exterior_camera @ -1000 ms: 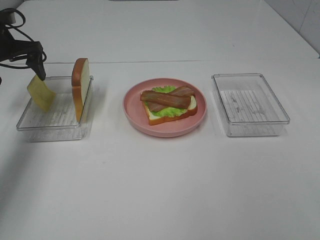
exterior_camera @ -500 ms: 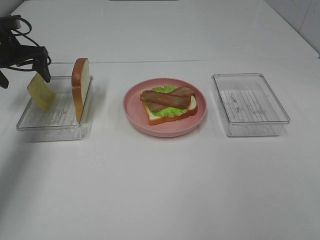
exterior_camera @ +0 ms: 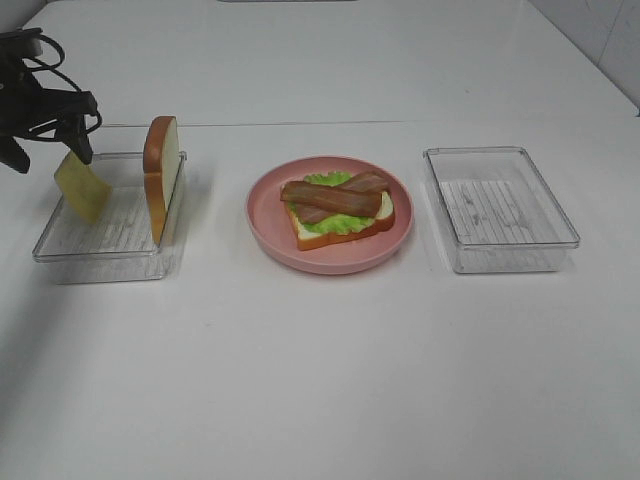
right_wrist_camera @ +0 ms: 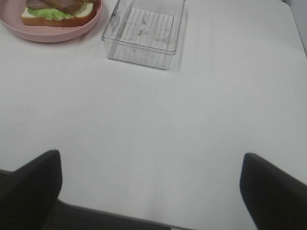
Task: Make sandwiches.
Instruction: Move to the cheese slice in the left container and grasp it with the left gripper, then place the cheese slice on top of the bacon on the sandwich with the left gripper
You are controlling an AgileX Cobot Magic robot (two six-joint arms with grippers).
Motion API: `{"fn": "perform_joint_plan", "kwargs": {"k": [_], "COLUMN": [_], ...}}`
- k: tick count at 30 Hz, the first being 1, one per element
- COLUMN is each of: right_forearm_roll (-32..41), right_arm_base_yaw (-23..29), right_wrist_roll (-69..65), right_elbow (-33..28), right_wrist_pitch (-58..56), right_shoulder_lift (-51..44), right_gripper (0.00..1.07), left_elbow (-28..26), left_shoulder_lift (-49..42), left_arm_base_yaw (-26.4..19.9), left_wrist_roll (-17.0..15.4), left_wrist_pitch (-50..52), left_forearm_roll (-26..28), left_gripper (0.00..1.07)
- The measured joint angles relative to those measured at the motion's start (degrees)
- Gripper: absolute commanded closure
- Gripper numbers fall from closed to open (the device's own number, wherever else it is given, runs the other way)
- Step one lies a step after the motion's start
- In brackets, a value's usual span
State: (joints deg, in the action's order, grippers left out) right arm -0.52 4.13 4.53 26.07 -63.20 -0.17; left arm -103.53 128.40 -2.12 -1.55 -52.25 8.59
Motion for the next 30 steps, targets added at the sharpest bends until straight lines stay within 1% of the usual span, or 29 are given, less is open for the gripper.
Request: {"fn": "perform_joint_plan", "kwargs": {"k": [1, 4, 6, 7, 9, 10, 11, 12, 13, 14, 15, 18, 25, 30], "right_forearm_roll": [0.0, 0.0, 0.0, 0.0, 0.0, 0.0, 0.0, 0.0, 0.0, 0.0, 0.0, 0.0, 0.0, 0.0], "right_arm_base_yaw": [0.0, 0.0, 0.0, 0.0, 0.0, 0.0, 0.0, 0.0, 0.0, 0.0, 0.0, 0.0, 0.0, 0.0], "right_wrist_roll": [0.0, 0.0, 0.0, 0.0, 0.0, 0.0, 0.0, 0.0, 0.0, 0.0, 0.0, 0.0, 0.0, 0.0], "right_elbow": [0.0, 0.0, 0.0, 0.0, 0.0, 0.0, 0.0, 0.0, 0.0, 0.0, 0.0, 0.0, 0.0, 0.0], "right_wrist_pitch": [0.0, 0.0, 0.0, 0.0, 0.0, 0.0, 0.0, 0.0, 0.0, 0.0, 0.0, 0.0, 0.0, 0.0], "right_shoulder_lift": [0.0, 0.0, 0.0, 0.0, 0.0, 0.0, 0.0, 0.0, 0.0, 0.0, 0.0, 0.0, 0.0, 0.0], "right_gripper": [0.1, 0.1, 0.1, 0.1, 0.1, 0.1, 0.1, 0.1, 0.1, 0.1, 0.1, 0.1, 0.1, 0.1], "left_elbow": [0.0, 0.0, 0.0, 0.0, 0.0, 0.0, 0.0, 0.0, 0.0, 0.0, 0.0, 0.0, 0.0, 0.06], "left_shoulder_lift": [0.29, 0.57, 1.09, 1.09, 1.2, 1.2, 1.2, 1.2, 1.2, 1.2, 1.2, 1.2, 1.38, -0.29], "left_arm_base_yaw": [0.0, 0.0, 0.0, 0.0, 0.0, 0.0, 0.0, 0.0, 0.0, 0.0, 0.06, 0.11, 0.17, 0.17], "left_wrist_roll": [0.0, 0.0, 0.0, 0.0, 0.0, 0.0, 0.0, 0.0, 0.0, 0.0, 0.0, 0.0, -2.23, -2.58], "left_wrist_pitch": [0.0, 0.0, 0.0, 0.0, 0.63, 0.63, 0.86, 1.09, 1.09, 1.15, 1.15, 1.32, 1.49, 1.49], "left_forearm_roll": [0.23, 0.52, 1.43, 1.43, 2.52, 2.52, 2.64, 2.86, 2.86, 2.92, 2.98, 3.04, 3.38, 3.44], "left_gripper": [0.51, 0.52, 0.59, 0.59, 0.84, 0.84, 0.91, 1.03, 1.03, 1.06, 1.07, 1.07, 1.07, 1.07]}}
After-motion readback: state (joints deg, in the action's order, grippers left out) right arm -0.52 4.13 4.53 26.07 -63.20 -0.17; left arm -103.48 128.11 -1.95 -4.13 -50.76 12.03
